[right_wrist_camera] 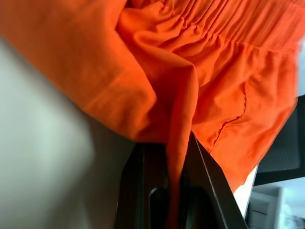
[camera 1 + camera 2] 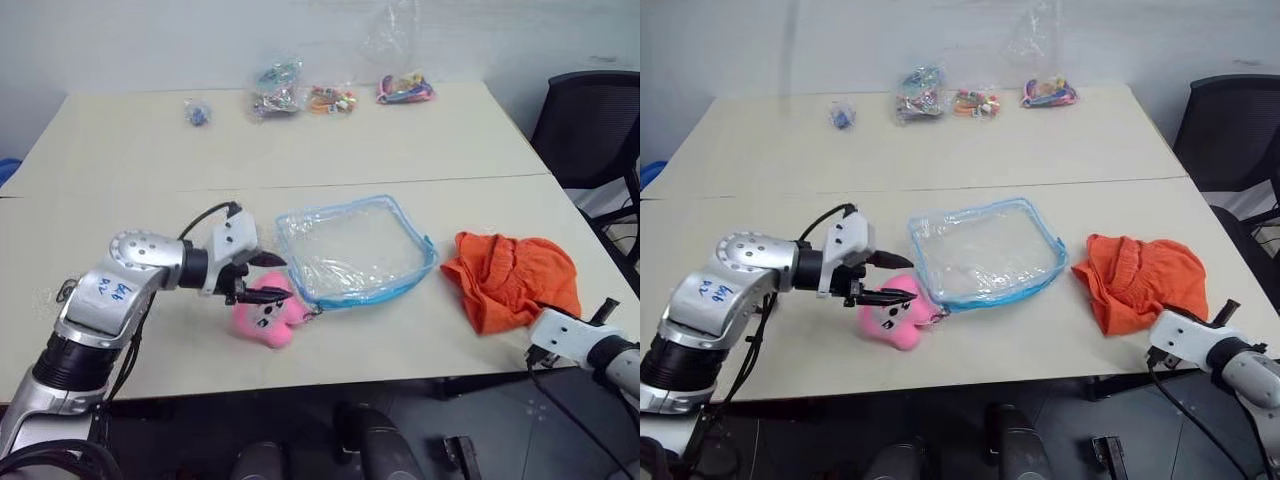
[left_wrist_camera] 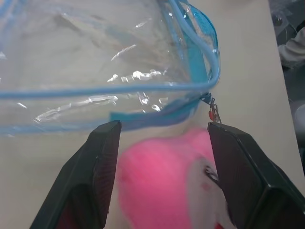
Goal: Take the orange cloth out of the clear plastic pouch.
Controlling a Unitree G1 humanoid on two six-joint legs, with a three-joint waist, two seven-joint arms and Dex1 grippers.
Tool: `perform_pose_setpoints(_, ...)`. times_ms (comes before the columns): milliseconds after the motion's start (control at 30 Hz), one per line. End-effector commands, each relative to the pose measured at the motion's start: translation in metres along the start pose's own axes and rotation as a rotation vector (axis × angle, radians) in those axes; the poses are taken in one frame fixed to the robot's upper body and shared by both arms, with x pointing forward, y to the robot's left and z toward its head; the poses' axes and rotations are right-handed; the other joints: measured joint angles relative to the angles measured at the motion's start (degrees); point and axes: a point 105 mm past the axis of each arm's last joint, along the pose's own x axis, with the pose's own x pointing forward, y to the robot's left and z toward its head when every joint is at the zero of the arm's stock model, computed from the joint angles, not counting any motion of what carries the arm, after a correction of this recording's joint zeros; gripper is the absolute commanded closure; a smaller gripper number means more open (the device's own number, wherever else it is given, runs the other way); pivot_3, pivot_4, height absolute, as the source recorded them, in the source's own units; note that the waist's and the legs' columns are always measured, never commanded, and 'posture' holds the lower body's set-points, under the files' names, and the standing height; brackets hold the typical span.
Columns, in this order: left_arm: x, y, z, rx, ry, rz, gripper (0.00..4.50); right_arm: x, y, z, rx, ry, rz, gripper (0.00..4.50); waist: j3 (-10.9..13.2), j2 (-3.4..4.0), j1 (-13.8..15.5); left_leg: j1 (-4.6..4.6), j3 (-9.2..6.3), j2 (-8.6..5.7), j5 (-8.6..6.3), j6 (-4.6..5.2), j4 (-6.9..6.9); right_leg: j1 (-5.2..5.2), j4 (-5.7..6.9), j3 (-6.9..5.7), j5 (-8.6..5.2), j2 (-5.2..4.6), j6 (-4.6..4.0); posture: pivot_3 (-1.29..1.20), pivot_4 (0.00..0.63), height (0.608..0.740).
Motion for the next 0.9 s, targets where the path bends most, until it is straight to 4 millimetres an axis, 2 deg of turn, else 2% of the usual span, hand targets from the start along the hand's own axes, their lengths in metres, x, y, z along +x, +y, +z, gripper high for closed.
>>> perform_pose_setpoints(33,-0.013,0.010,0.013,0.050,-0.037,0.020,1.43,-0.005,-0.007,-0.025,-0.075,0.086,0.008,4.50,0.0,-0.01,-0.3,0.09,0.00,0.00,0.00,0.00,-0.07,0.08,-0.03,0.02,-0.03,0.00,0.03,0.00,0.150,0.740)
perform_pose_setpoints(133,-0.019,0.011,0.015,0.054,-0.048,-0.006,1.43,-0.005,-0.015,-0.034,-0.052,0.102,-0.014,4.50,0.0,-0.01,-0.5,0.25,-0.02,0.01,0.01,0.01,-0.33,0.22,-0.21,0.02,-0.07,0.01,0.09,0.00,0.150,0.740)
perform_pose_setpoints(267,-0.031,0.003,0.016,0.070,-0.060,-0.066,1.43,-0.007,-0.028,-0.029,0.071,0.054,-0.047,4.50,0.0,0.00,-0.6,0.29,-0.01,0.04,-0.01,-0.03,-0.46,0.19,-0.21,-0.01,-0.08,0.03,0.10,0.00,0.150,0.740)
perform_pose_setpoints(433,-0.041,0.011,0.012,0.053,-0.071,-0.047,1.39,-0.019,-0.044,-0.014,0.284,-0.031,-0.041,3.05,0.0,0.02,-0.6,0.33,-0.01,0.02,0.01,-0.04,-0.45,0.21,-0.17,0.00,-0.08,0.02,0.10,0.00,0.150,0.740)
perform_pose_setpoints(533,-0.047,0.018,0.010,0.042,-0.084,-0.019,1.39,-0.034,-0.057,-0.011,0.424,-0.050,-0.034,2.04,0.0,0.04,-0.5,0.35,-0.04,0.02,0.03,-0.08,-0.45,0.21,-0.16,0.01,-0.08,0.04,0.10,0.00,0.150,0.740)
perform_pose_setpoints(667,-0.060,0.026,0.006,0.031,-0.087,0.025,1.39,-0.073,-0.069,-0.010,0.717,-0.072,0.017,0.66,0.0,0.05,-0.4,0.32,-0.05,0.04,0.03,-0.08,-0.49,0.20,-0.18,0.00,-0.08,0.03,0.11,0.00,0.150,0.740)
perform_pose_setpoints(733,-0.070,0.030,0.005,0.025,-0.090,0.046,1.39,-0.098,-0.066,-0.012,0.867,-0.047,0.094,0.07,0.0,0.05,-0.3,0.32,-0.08,0.05,0.02,-0.07,-0.50,0.20,-0.20,-0.04,-0.08,0.03,0.11,0.00,0.150,0.740)
perform_pose_setpoints(833,-0.084,0.035,0.006,0.001,-0.115,0.066,1.39,-0.131,-0.064,-0.022,1.029,0.012,0.135,0.07,0.0,0.04,-0.1,0.31,-0.11,0.05,-0.03,0.03,-0.51,0.23,-0.25,-0.07,-0.08,0.02,0.12,0.00,0.150,0.740)
perform_pose_setpoints(900,-0.088,0.036,0.007,-0.006,-0.126,0.065,1.39,-0.143,-0.066,-0.030,1.100,0.044,0.116,0.07,0.0,0.03,-0.1,0.32,-0.10,0.03,-0.07,0.11,-0.50,0.26,-0.27,-0.07,-0.08,-0.01,0.14,0.00,0.150,0.740)
